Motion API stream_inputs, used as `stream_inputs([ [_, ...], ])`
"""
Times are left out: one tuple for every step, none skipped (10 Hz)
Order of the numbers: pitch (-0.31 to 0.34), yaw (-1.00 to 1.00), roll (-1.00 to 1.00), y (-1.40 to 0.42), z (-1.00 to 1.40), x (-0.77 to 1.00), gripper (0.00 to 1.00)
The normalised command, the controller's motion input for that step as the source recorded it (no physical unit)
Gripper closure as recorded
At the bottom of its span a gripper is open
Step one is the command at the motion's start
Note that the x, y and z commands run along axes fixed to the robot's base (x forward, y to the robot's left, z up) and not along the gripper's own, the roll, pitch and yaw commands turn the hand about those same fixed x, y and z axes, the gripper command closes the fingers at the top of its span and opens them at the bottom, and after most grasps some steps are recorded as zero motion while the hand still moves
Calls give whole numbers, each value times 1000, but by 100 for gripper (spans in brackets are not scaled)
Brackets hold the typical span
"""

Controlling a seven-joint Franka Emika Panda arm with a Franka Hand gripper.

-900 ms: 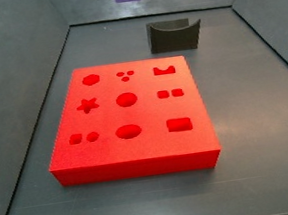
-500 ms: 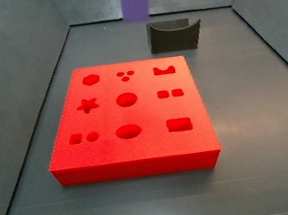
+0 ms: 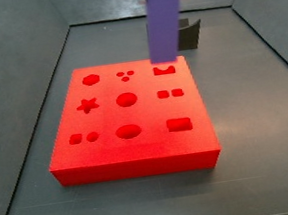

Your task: Insert the rectangle object.

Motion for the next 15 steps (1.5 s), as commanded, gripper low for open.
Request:
stream_inputs([
  [-13,0,0,-251,-391,269,100],
  [-10,0,0,-260,-380,274,100],
  [0,0,40,-220,-351,126,100],
  [-3,20,86,-177,-406,0,100],
  [-24,26,91,-200,-437,0,100],
  [-43,11,84,-211,-423,40,100],
  [-59,40,51,-189,-386,163,100],
  [-51,51,54,-169,-371,166,100],
  [-36,60,63,-151,-351,134,100],
  [-36,69,59,-126,-346,146,100],
  [-24,63,91,-83,-314,83,100],
  [0,9,137,-43,-214,0,100],
  [0,0,136,0,-183,0,100],
  [0,11,123,0,-214,6,100],
  [0,60,116,0,-223,57,100],
])
